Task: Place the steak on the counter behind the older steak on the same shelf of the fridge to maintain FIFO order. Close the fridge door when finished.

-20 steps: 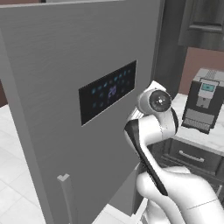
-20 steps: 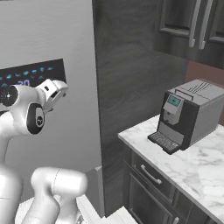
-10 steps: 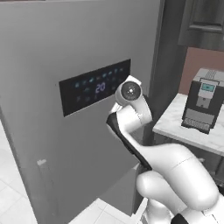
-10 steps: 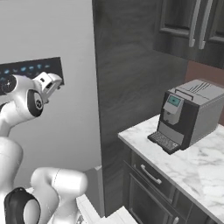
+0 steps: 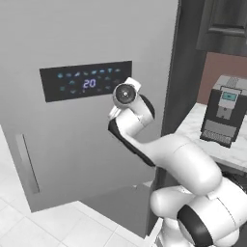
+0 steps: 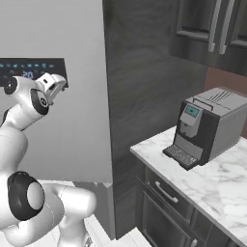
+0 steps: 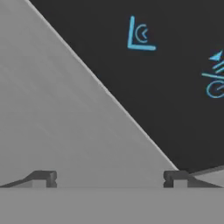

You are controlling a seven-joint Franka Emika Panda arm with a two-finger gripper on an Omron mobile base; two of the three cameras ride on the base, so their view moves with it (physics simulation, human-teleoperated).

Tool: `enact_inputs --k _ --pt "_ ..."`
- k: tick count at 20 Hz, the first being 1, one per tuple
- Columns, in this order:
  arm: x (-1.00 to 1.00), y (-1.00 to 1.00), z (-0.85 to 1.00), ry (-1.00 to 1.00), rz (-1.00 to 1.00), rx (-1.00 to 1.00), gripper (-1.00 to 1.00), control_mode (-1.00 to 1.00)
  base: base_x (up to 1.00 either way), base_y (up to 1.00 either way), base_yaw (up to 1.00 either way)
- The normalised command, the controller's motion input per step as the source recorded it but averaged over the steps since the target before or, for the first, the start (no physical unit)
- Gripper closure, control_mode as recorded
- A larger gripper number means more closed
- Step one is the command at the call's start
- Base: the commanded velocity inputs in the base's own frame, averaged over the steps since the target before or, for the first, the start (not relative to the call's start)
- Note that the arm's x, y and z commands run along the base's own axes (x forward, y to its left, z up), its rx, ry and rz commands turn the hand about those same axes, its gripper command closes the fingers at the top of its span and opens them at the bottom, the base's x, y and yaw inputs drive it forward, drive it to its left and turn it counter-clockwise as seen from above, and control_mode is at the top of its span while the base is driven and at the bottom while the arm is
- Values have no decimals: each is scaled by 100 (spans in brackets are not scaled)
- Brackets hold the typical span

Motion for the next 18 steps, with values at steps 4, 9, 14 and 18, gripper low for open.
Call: enact_inputs --k 4,9,14,18 --pt "23 0 -5 -16 -19 -8 -100 -100 0 0 0" --pt "10 0 0 -17 -19 -6 -100 -100 0 0 0" --pt "5 0 0 -13 -21 -2 -100 -100 0 0 0" --pt "15 0 0 -8 -23 0 -100 -100 0 0 0"
